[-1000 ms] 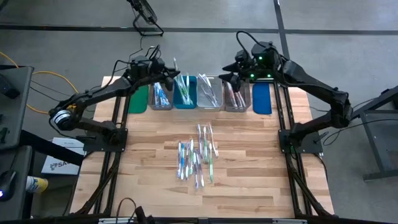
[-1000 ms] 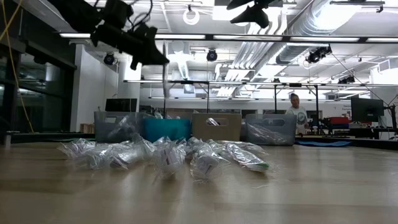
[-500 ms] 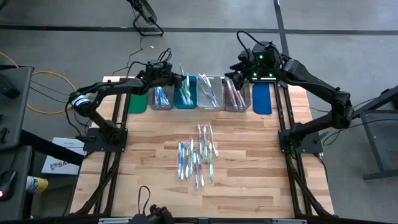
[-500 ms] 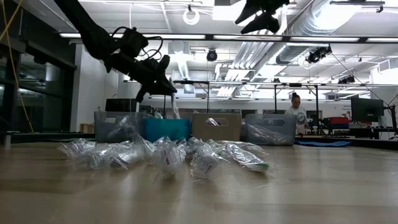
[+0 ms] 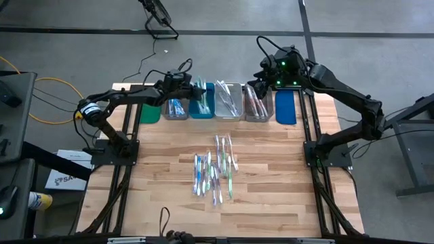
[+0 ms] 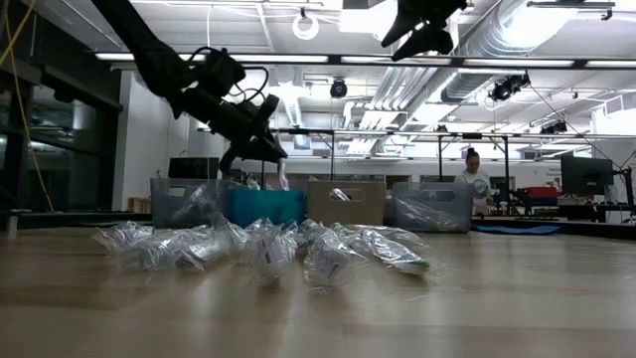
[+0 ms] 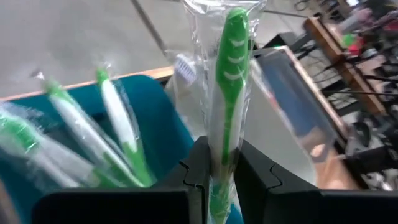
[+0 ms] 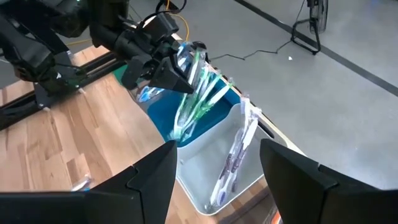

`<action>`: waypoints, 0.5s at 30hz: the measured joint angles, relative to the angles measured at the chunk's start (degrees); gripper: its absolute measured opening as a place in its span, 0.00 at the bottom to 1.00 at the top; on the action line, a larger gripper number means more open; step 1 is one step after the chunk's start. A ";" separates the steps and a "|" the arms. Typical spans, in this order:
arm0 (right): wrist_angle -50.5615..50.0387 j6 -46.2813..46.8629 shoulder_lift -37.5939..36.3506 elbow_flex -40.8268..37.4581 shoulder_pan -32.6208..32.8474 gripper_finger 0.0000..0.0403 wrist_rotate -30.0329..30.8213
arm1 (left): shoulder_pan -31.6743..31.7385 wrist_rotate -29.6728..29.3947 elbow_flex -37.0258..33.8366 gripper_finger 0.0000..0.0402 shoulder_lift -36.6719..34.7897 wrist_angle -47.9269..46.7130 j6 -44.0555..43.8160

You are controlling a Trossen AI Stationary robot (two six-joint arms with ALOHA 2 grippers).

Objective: Pick & Place Toothbrushes
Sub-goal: Put the green toothbrush into the blue bin, then put the orange toothbrush into the right black bin

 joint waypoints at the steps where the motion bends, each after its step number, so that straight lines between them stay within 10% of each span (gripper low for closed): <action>1: -0.17 0.03 0.00 0.00 0.00 0.55 0.12 | -0.36 -1.29 0.00 0.10 0.00 -0.65 0.00; 15: -0.61 4.59 0.02 0.00 0.01 0.55 0.85 | -1.32 -4.85 0.00 0.57 0.00 -5.06 1.10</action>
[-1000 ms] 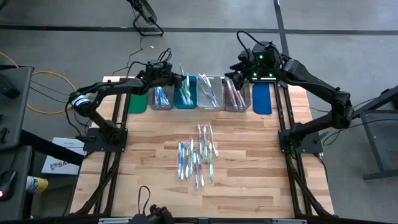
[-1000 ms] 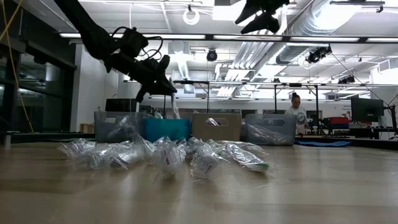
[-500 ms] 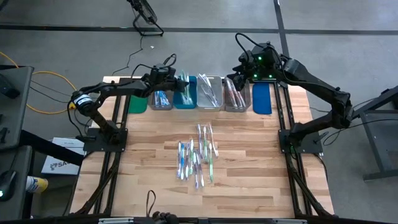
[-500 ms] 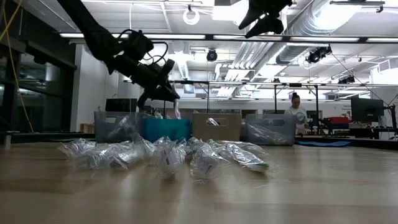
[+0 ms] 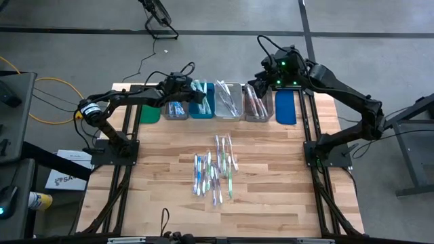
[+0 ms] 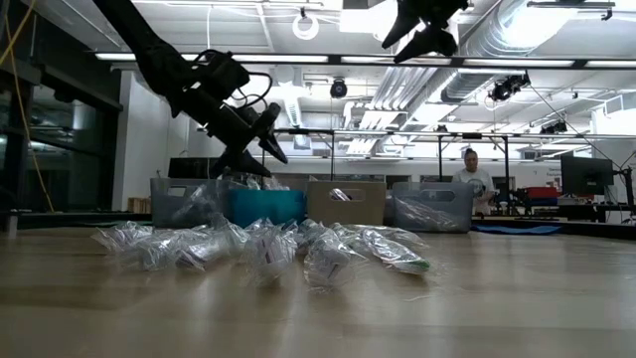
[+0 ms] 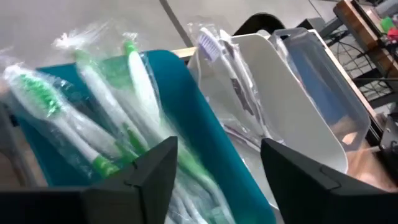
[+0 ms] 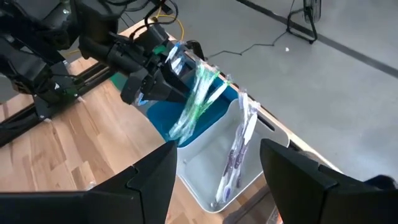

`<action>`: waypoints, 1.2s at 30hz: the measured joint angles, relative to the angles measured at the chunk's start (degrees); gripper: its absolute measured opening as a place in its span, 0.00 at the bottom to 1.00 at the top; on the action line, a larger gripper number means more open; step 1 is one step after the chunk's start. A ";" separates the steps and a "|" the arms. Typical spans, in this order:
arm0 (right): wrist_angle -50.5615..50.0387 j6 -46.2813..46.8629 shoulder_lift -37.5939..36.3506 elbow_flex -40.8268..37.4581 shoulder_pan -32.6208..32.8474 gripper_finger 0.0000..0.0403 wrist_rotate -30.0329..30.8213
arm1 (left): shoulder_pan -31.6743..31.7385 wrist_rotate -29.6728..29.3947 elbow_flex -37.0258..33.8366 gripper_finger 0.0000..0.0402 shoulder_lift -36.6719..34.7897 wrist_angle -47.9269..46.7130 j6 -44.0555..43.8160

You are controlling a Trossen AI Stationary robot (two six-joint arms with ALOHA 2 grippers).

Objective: Pick & Place Toothbrushes
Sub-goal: Put the orange toothbrush into the right black bin

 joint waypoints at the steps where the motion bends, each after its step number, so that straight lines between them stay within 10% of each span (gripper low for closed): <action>1: -0.30 0.40 0.00 0.00 0.01 0.55 0.00 | 0.00 0.25 0.00 0.58 0.00 0.14 0.56; 18: -11.44 19.74 0.00 0.00 3.12 0.55 2.06 | 7.14 17.45 0.00 0.61 -8.87 0.80 27.69; 36: -12.95 54.10 2.58 0.00 24.25 0.55 19.51 | 7.89 36.48 0.00 0.61 -28.95 -9.91 52.98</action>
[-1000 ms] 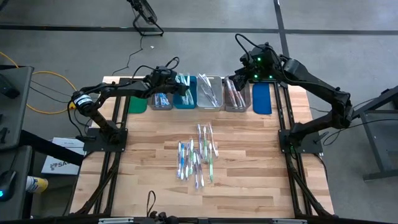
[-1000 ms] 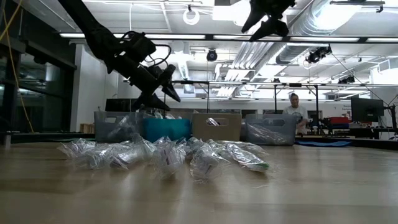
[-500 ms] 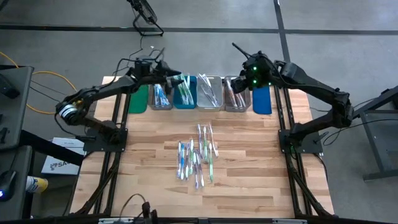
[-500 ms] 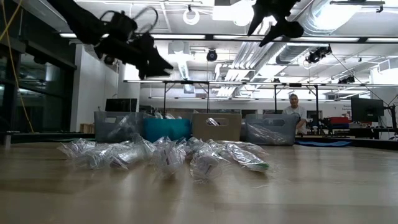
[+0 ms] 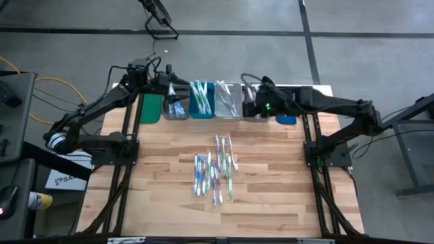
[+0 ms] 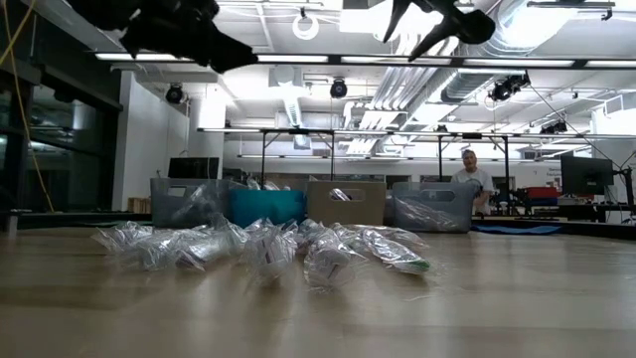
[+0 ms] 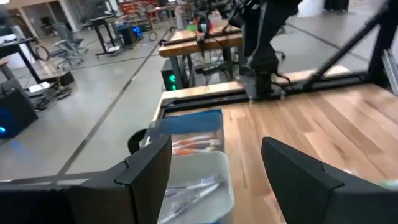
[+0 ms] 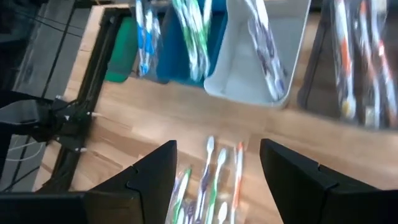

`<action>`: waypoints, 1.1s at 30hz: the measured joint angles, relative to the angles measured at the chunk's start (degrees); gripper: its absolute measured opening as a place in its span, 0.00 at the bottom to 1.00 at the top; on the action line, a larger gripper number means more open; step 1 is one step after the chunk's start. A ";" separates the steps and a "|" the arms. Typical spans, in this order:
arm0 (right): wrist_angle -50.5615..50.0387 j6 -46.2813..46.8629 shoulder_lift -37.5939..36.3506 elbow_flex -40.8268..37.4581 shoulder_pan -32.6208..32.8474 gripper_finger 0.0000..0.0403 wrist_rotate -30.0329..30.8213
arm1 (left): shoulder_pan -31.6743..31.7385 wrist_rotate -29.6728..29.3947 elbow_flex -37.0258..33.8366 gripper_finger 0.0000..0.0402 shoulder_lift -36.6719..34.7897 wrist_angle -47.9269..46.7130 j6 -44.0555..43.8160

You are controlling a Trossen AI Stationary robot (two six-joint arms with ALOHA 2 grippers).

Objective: Pick & Place Toothbrushes
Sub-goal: Put the orange toothbrush into the right black bin

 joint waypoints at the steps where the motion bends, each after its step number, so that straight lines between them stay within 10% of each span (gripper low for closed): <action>1: -0.28 1.59 0.54 0.00 1.07 0.55 0.42 | -0.03 0.03 0.00 0.61 -0.96 -1.83 1.43; 33: -0.77 14.00 29.54 0.00 11.13 0.55 -0.32 | -0.76 -0.75 -0.02 0.61 -16.33 -20.49 7.89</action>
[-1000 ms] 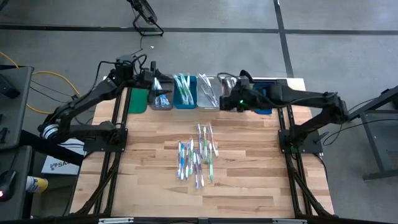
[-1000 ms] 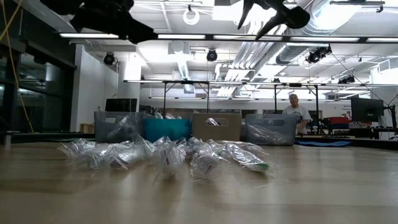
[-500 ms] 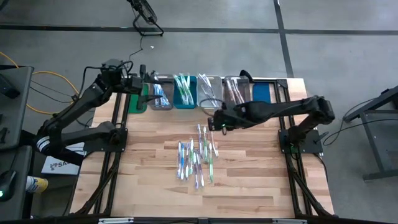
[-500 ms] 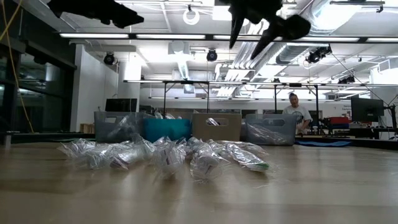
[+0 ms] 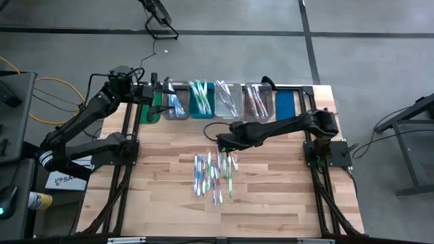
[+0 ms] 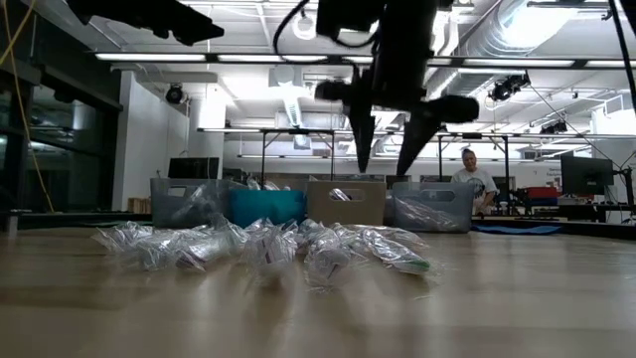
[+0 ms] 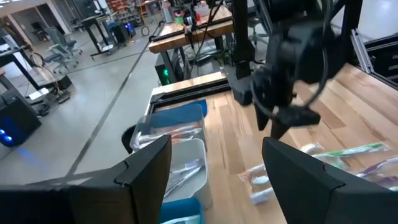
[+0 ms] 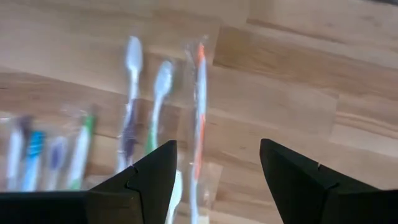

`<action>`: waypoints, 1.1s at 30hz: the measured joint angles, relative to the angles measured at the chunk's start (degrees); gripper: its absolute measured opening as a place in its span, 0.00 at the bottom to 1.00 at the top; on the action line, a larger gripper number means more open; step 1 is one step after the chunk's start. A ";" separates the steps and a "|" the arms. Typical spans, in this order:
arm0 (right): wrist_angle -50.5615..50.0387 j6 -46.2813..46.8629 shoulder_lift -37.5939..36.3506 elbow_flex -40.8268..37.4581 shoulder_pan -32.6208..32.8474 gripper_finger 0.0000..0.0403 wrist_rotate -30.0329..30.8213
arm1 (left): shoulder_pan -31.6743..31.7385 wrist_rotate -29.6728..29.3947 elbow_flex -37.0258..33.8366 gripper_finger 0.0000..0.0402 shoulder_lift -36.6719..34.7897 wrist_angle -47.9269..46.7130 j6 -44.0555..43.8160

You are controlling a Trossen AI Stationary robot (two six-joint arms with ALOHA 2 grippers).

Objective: Pick & Place Toothbrushes
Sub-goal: Put the orange toothbrush into the right black bin

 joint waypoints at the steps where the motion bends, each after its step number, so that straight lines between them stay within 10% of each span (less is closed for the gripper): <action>1: 0.27 -0.01 0.89 0.00 0.00 0.55 -0.40 | 0.00 0.02 0.00 0.61 0.00 -0.02 0.02; 17: 4.18 1.32 9.28 0.00 -2.30 0.52 -5.65 | 0.00 0.07 0.00 0.61 -0.01 -2.85 2.55; 33: 4.18 -3.23 9.30 0.00 -4.81 0.05 -8.95 | 0.00 0.22 0.00 0.61 -0.01 -3.69 2.78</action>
